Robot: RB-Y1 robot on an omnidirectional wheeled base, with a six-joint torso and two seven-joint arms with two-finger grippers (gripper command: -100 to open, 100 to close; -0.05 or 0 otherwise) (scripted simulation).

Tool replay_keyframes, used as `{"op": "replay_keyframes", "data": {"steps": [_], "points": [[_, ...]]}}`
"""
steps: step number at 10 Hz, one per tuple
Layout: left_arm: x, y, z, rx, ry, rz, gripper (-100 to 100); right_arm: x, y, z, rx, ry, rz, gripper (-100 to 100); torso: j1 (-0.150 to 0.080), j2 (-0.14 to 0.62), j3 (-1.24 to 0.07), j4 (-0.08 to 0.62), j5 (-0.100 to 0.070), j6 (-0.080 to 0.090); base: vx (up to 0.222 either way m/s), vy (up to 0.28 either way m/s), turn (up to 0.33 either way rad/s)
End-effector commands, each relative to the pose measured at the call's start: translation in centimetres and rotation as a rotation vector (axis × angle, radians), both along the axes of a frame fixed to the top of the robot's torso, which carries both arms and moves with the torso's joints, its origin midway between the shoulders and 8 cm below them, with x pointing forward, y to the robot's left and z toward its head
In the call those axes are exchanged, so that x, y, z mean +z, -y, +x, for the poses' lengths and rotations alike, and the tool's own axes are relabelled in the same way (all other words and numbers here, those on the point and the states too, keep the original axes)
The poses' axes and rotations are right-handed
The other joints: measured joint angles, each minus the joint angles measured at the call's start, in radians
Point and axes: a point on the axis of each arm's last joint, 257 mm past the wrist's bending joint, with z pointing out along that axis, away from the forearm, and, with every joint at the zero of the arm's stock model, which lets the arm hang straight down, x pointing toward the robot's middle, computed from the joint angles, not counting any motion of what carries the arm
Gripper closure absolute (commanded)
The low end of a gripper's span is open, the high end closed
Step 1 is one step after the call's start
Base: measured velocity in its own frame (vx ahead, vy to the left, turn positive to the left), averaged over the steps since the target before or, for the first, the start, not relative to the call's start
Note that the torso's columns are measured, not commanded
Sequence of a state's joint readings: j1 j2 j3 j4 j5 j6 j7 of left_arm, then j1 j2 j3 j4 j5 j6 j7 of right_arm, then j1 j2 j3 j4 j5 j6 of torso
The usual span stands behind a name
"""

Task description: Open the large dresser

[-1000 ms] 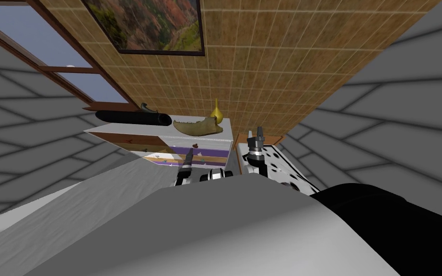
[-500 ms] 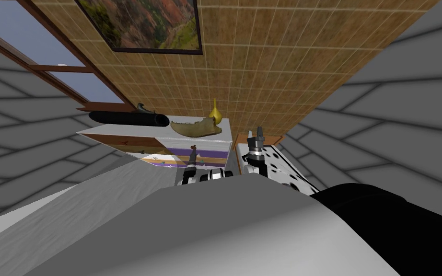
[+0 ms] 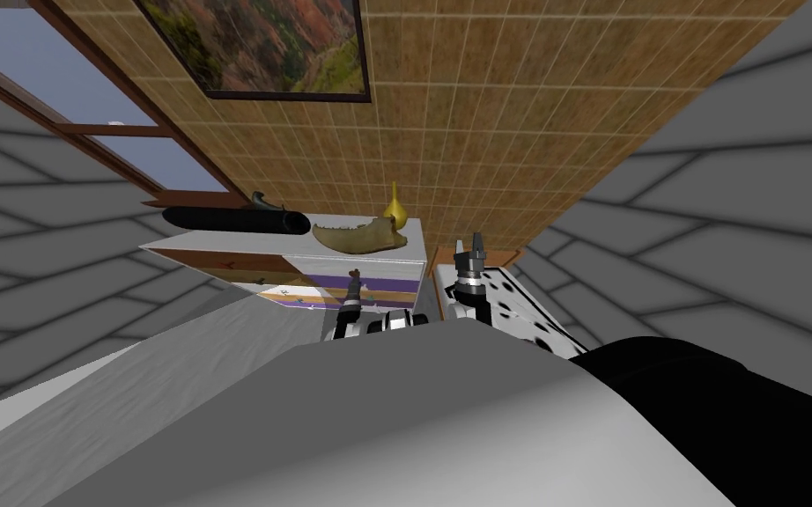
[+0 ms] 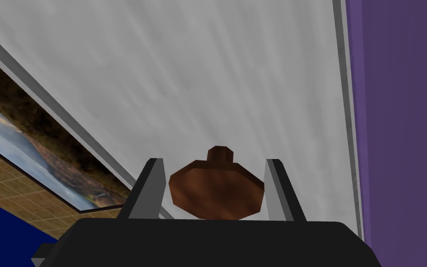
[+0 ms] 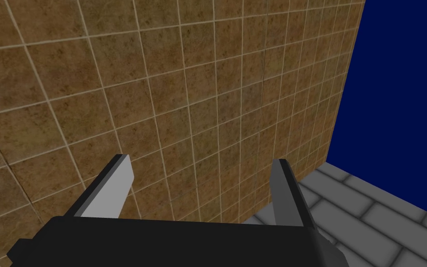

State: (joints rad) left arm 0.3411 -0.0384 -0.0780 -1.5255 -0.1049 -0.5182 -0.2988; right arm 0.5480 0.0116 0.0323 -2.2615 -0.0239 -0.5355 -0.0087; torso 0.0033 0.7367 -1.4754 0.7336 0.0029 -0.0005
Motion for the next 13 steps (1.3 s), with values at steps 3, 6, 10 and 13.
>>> {"op": "replay_keyframes", "data": {"steps": [3, 6, 10, 13], "points": [[-0.4, 0.0, -0.3, -0.003, -0.028, 0.002, 100, 0.0, 0.0, 0.0, 0.000, 0.000, 0.000, 0, -0.001, 0.002, 0.000, 0.003, -0.002, 0.000, -0.174, 0.029, 0.011], [-0.3, 0.1, -0.6, -0.007, -0.027, 0.001, 100, 0.0, 0.0, 0.0, 0.000, 0.000, 0.000, 0, -0.002, -0.002, -0.003, 0.002, -0.002, 0.000, -0.127, 0.025, 0.006], [0.0, 0.3, -0.9, -0.013, -0.025, 0.000, 100, 0.0, 0.0, 0.0, 0.000, 0.000, 0.000, 0, 0.001, -0.001, -0.001, 0.002, -0.002, -0.002, -0.163, 0.037, 0.009], [-0.5, 0.2, -1.7, -0.016, -0.036, 0.001, 100, 0.0, 0.0, 0.0, 0.000, 0.000, 0.000, 0, -0.001, 0.002, 0.000, 0.002, -0.002, -0.001, -0.169, 0.035, 0.015]]}}
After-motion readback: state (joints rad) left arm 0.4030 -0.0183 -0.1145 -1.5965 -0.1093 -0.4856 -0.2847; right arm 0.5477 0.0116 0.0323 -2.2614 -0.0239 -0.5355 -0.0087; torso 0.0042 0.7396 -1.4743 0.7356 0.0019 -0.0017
